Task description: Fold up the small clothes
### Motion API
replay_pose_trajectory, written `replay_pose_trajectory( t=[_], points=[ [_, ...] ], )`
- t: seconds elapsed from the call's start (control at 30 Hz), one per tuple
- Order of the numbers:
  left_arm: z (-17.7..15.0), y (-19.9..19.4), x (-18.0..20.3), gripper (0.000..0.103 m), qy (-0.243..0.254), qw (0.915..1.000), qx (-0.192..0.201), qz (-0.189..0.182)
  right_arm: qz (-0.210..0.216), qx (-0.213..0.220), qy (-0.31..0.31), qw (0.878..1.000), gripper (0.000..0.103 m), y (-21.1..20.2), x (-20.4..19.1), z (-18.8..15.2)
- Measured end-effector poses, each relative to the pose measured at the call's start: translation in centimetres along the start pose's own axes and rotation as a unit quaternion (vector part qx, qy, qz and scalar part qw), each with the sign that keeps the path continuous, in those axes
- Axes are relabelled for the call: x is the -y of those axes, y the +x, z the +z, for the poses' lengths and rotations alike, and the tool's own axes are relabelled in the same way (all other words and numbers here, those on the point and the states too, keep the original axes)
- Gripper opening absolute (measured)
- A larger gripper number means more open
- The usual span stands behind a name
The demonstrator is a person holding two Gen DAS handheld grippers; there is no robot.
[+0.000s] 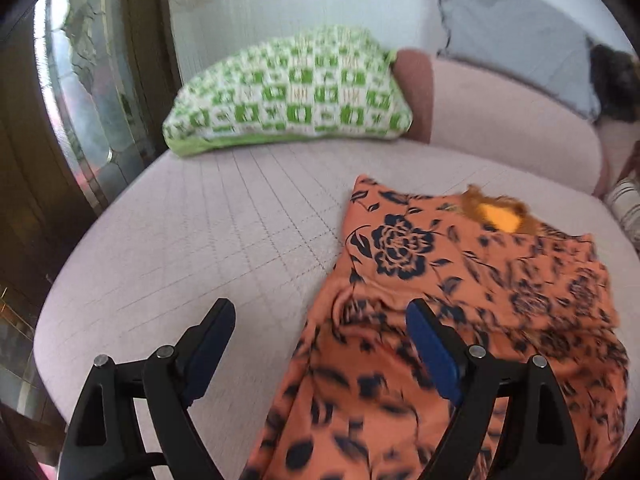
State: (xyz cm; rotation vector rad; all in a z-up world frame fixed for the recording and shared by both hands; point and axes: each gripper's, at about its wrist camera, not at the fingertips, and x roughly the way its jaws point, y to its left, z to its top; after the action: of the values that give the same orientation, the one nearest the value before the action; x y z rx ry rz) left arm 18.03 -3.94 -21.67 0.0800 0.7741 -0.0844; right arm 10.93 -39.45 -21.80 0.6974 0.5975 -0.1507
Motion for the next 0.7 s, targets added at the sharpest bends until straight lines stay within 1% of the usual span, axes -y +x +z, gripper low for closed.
replay_pose_trajectory(
  t=[0.03,0.1,0.2,0.27,0.33,0.43,0.5,0.57,0.7],
  points=[
    [-0.4,-1.1,-0.1,0.088,0.000,1.0000,0.005,0.000,0.003,0.014,-0.005,1.000,0.075,-1.0,0.0,-0.2],
    [-1.3,-3.6,-0.2,0.088,0.003,0.9999,0.011,-0.003,0.015,0.036,-0.007,0.999,0.078,-4.5,0.3,-1.2],
    [-1.7,-7.1,0.0,0.088,0.020,0.9992,0.034,0.003,0.041,0.047,-0.009,0.998,0.078,-8.5,0.5,-2.6],
    [-1.8,-9.3,0.0,0.088,0.031,0.9982,0.051,0.010,0.039,0.047,-0.029,0.998,0.078,-10.5,0.0,-3.5],
    [-1.9,-11.5,-0.1,0.088,0.035,0.9969,0.068,0.016,0.032,0.042,-0.046,0.998,0.078,-11.7,-0.3,-4.3],
    [-2.0,-13.7,-0.4,0.088,0.036,0.9960,0.080,0.018,0.035,0.037,-0.059,0.997,0.078,-13.3,-0.7,-5.6],
    [-2.1,-14.8,-0.7,0.088,0.034,0.9955,0.086,0.018,0.037,0.038,-0.060,0.997,0.079,-13.9,-0.7,-6.4],
    [-2.3,-15.7,-0.9,0.088,0.037,0.9944,0.096,0.025,0.039,0.041,-0.060,0.997,0.079,-14.1,-0.7,-6.9],
    [-2.7,-16.9,-1.2,0.088,0.035,0.9939,0.100,0.028,0.046,0.041,-0.058,0.996,0.079,-14.7,-1.1,-7.5]
  ],
)
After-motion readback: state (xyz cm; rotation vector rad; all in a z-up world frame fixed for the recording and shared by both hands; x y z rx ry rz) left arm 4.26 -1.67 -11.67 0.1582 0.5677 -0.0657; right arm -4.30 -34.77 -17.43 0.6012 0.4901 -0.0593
